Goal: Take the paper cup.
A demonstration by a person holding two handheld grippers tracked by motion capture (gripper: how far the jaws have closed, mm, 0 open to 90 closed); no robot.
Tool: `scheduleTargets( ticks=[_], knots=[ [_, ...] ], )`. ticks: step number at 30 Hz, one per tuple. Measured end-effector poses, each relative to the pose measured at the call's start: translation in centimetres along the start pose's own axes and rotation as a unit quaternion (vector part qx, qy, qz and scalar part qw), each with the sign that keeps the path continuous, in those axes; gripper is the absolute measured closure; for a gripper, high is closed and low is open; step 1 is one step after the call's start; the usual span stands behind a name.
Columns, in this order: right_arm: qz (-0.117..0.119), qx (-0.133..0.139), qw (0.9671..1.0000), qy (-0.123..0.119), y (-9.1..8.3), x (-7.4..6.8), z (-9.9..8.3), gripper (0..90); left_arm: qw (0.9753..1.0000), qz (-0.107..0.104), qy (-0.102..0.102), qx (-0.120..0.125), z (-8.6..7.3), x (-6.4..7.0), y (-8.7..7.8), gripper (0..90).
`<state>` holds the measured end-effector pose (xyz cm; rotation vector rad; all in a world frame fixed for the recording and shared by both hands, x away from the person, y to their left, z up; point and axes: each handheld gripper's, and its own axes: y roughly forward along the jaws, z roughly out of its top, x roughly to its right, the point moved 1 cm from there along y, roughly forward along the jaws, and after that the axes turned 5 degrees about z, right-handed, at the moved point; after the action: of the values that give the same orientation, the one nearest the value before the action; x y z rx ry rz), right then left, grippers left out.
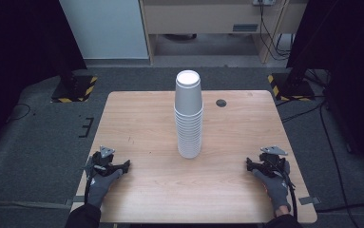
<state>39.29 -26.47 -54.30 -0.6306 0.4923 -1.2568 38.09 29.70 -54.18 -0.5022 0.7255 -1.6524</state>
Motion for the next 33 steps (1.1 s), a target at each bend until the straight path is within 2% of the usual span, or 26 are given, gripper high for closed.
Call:
scheduleTargets(
  ticks=[2, 4, 6, 11, 15, 17, 22, 27, 31, 33],
  knots=[
    [0.010, 0.011, 0.9999, 0.006, -0.3, -0.1, 0.2, 9.7, 1.0000, -0.002, 0.001, -0.001, 0.0, 0.1, -0.1, 11.6],
    [0.026, 0.033, 0.9991, 0.008, -0.9, -0.2, 0.5, 10.2, 1.0000, -0.001, 0.001, -0.001, 0.0, 0.1, 0.0, 11.0],
    [0.048, 0.049, 0.9977, 0.001, -1.4, -0.4, 0.8, 10.4, 1.0000, 0.000, 0.000, 0.001, -0.1, 0.2, 0.0, 9.8],
    [0.065, 0.064, 0.9957, -0.017, -2.2, -1.5, 1.3, 10.7, 1.0000, -0.004, 0.004, 0.000, -0.1, 0.2, 0.1, 6.9],
    [0.092, 0.091, 0.9915, -0.010, -3.4, -2.2, 2.2, 11.0, 1.0000, -0.004, 0.004, 0.000, -0.1, 0.3, 0.1, 6.7],
    [0.099, 0.100, 0.9900, -0.010, -4.0, -2.3, 2.4, 11.0, 1.0000, -0.004, 0.004, 0.000, -0.1, 0.3, 0.1, 6.5],
    [0.099, 0.117, 0.9880, -0.013, -4.9, -2.7, 3.1, 11.0, 1.0000, -0.005, 0.005, -0.001, -0.1, 0.3, 0.1, 5.8],
    [0.115, 0.152, 0.9816, -0.008, -6.5, -3.2, 4.3, 11.7, 1.0000, -0.006, 0.006, -0.002, -0.1, 0.3, 0.1, 5.0],
    [0.126, 0.178, 0.9757, -0.014, -7.7, -4.0, 5.6, 12.1, 1.0000, -0.006, 0.006, -0.002, -0.1, 0.3, 0.2, 4.9],
    [0.131, 0.185, 0.9739, -0.015, -8.1, -4.4, 6.1, 12.2, 1.0000, -0.006, 0.006, -0.002, -0.1, 0.3, 0.2, 4.9]
  ],
)
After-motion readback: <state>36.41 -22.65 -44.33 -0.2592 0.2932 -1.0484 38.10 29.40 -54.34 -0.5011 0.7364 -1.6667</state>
